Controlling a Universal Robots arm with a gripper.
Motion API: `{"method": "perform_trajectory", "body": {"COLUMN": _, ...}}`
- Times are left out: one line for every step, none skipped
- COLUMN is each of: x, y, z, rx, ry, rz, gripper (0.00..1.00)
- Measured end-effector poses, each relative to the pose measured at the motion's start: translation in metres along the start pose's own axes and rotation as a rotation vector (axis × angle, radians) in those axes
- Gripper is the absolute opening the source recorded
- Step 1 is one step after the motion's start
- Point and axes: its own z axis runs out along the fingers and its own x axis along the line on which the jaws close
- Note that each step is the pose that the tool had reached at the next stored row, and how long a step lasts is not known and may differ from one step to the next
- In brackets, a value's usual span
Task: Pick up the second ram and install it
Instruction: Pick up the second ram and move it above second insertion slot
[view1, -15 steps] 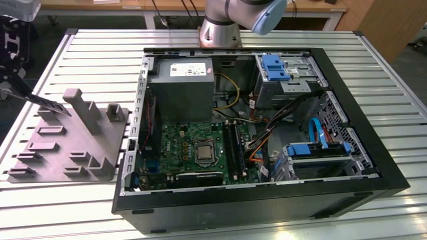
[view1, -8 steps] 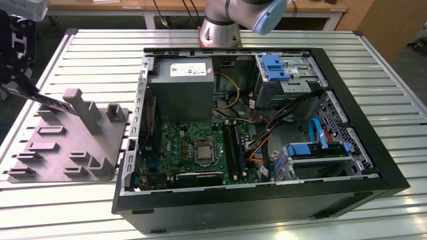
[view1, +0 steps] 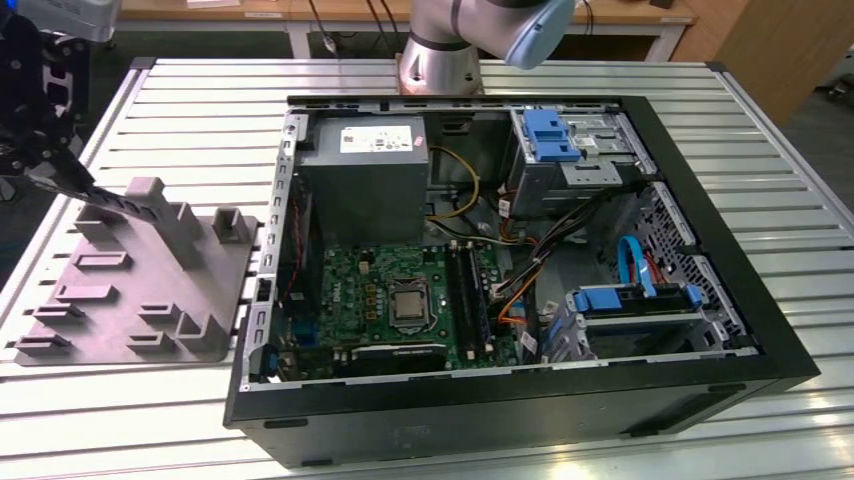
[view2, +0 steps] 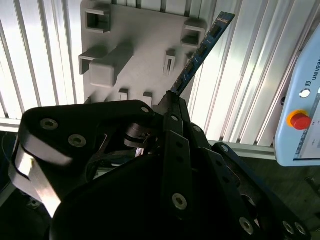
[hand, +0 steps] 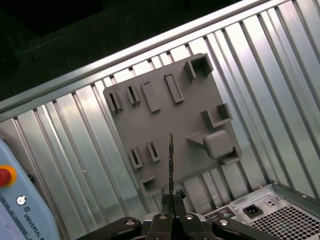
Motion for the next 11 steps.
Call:
{"method": "perform_trajectory", "body": {"x": -0.0007, "y": -0.0015, "z": 0.0000, "rx": -0.0001, "ry": 0.0000, "rz": -0.001, "gripper": 0.11}}
{"method": "perform_trajectory", "body": {"x": -0.0014, "y": -0.0031, "z": 0.0000, "rx": -0.0001, "ry": 0.0000, "rz": -0.003, "gripper": 0.11}}
{"method": "perform_trajectory", "body": {"x": -0.0021, "y": -0.0046, "z": 0.0000, "rx": -0.0002, "ry": 0.0001, "rz": -0.004, "gripper": 0.11}}
{"method": "perform_trajectory", "body": {"x": -0.0029, "y": -0.0063, "z": 0.0000, "rx": -0.0001, "ry": 0.0001, "rz": -0.005, "gripper": 0.11}}
{"method": "perform_trajectory", "body": {"x": -0.0037, "y": -0.0081, "z": 0.0000, "rx": -0.0002, "ry": 0.0002, "rz": -0.006, "gripper": 0.11}}
{"method": "perform_trajectory", "body": {"x": -0.0046, "y": -0.0100, "z": 0.0000, "rx": -0.0003, "ry": 0.0002, "rz": -0.006, "gripper": 0.11}}
{"method": "perform_trajectory", "body": {"x": -0.0055, "y": -0.0120, "z": 0.0000, "rx": -0.0003, "ry": 0.0001, "rz": -0.007, "gripper": 0.11}}
{"method": "perform_trajectory", "body": {"x": -0.0064, "y": -0.0140, "z": 0.0000, "rx": -0.0003, "ry": 0.0001, "rz": -0.008, "gripper": 0.11}}
{"method": "perform_trajectory", "body": {"x": -0.0074, "y": -0.0161, "z": 0.0000, "rx": -0.0003, "ry": 0.0001, "rz": -0.008, "gripper": 0.11}}
{"method": "perform_trajectory", "body": {"x": -0.0084, "y": -0.0183, "z": 0.0000, "rx": -0.0004, "ry": 0.0002, "rz": -0.009, "gripper": 0.11}}
{"method": "perform_trajectory", "body": {"x": -0.0094, "y": -0.0205, "z": 0.0000, "rx": -0.0004, "ry": 0.0002, "rz": -0.010, "gripper": 0.11}}
